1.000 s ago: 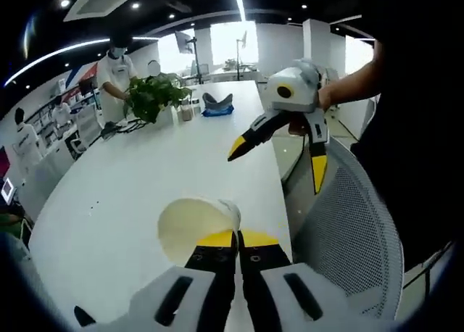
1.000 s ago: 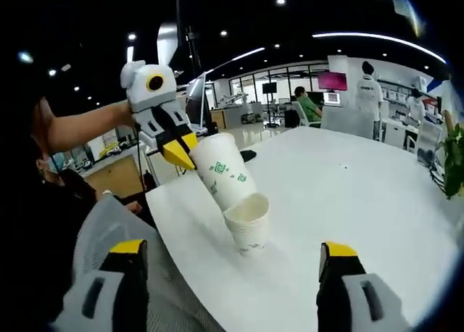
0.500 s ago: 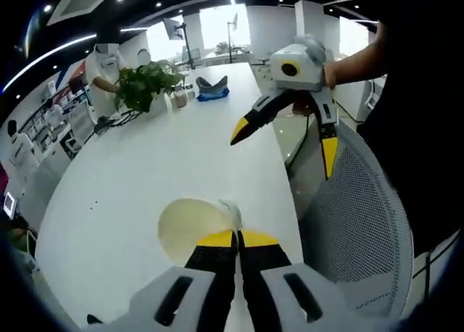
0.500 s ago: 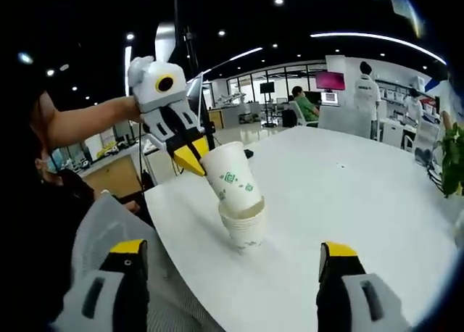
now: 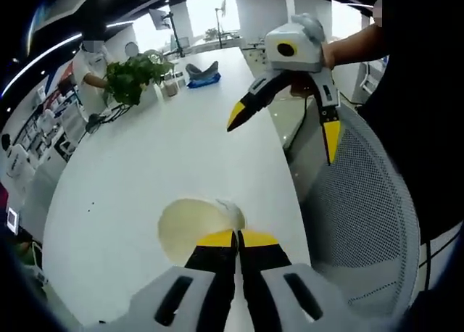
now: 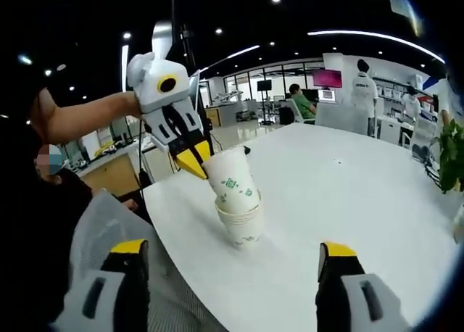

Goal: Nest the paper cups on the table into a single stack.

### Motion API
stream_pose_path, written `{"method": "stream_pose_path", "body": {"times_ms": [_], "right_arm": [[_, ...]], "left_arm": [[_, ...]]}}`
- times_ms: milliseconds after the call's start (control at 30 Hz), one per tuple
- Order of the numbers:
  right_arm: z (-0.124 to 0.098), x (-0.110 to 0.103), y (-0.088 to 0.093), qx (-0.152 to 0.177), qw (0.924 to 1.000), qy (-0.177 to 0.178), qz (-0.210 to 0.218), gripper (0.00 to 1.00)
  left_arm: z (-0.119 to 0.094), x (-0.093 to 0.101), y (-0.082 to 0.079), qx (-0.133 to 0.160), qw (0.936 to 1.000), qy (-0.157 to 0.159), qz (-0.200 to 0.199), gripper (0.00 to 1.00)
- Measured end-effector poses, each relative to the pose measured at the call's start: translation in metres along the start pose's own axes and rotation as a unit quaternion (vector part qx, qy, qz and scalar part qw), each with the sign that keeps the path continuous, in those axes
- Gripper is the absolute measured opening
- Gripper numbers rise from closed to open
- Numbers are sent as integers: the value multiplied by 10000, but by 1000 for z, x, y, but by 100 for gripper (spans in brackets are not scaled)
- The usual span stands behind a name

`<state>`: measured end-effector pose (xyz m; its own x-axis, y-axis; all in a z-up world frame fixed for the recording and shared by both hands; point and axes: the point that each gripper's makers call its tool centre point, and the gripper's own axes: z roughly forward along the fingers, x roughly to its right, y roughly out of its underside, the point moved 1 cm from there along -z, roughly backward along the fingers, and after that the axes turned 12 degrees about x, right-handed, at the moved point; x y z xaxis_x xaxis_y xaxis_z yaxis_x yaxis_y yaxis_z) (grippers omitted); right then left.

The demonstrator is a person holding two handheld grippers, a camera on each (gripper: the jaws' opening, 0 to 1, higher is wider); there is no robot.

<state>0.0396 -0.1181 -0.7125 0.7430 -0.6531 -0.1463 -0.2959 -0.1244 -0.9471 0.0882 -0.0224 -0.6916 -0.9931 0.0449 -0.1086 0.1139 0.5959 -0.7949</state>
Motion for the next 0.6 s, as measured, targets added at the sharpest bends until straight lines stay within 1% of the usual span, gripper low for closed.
{"method": "stream_pose_path", "body": {"times_ms": [233, 267, 433, 600], "right_arm": [[0, 1, 0, 3, 10000, 39, 6, 97], [-1, 1, 0, -3, 10000, 44, 1, 97], [-1, 1, 2, -36, 10000, 47, -18, 96], [-1, 0, 4, -46, 10000, 51, 2, 96]], "left_arm": [[9, -1, 5, -228, 9996, 92, 166, 0], [11, -3, 8, -259, 9994, 108, 193, 0], [17, -4, 15, -529, 9977, 230, 360, 0], [22, -1, 16, -607, 9968, 335, 389, 1]]}}
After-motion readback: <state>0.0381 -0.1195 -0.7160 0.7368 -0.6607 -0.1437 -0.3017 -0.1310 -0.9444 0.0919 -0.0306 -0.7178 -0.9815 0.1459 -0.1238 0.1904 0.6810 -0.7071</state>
